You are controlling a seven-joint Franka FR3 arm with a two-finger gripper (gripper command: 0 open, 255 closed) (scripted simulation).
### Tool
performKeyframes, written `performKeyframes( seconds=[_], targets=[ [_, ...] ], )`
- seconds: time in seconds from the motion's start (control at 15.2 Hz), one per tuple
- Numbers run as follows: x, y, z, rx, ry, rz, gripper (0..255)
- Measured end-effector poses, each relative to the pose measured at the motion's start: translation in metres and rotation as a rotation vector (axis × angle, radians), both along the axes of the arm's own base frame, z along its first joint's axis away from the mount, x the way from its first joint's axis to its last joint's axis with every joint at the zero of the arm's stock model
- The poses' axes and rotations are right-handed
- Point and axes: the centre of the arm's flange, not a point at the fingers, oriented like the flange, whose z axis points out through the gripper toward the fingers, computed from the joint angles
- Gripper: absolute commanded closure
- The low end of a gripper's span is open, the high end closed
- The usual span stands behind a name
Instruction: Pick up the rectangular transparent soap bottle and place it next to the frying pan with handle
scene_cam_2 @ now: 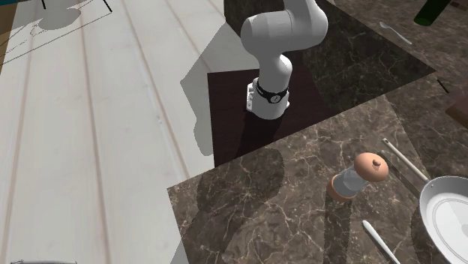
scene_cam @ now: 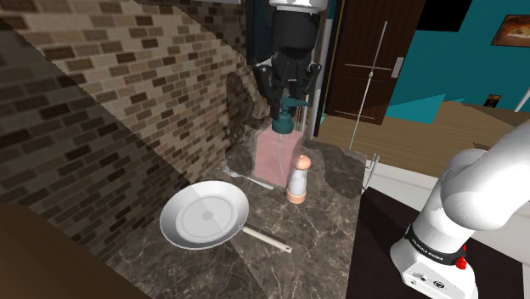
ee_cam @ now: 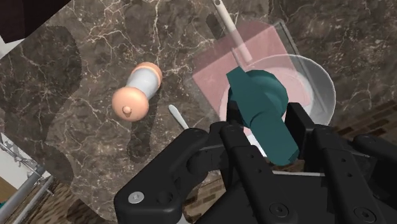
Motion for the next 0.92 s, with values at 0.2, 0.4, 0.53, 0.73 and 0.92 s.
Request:
performKeyframes(
  seconds=[0.2,0.4,0.53,0.73,0.92],
  targets=[
    [0.002,0.038,-0.002,0.000,0.000,0.000,255],
    [0.002,0.078,0.000,0.000,-0.001,0.001,255],
    [0.001,0.105,-0.004,-0.001,0.000,0.001,255],
    [-0.002,0.144,-0.001,-0.001,0.000,0.003,255],
    [0.000,0.184,0.000,0.001,0.001,0.003,255]
  ],
)
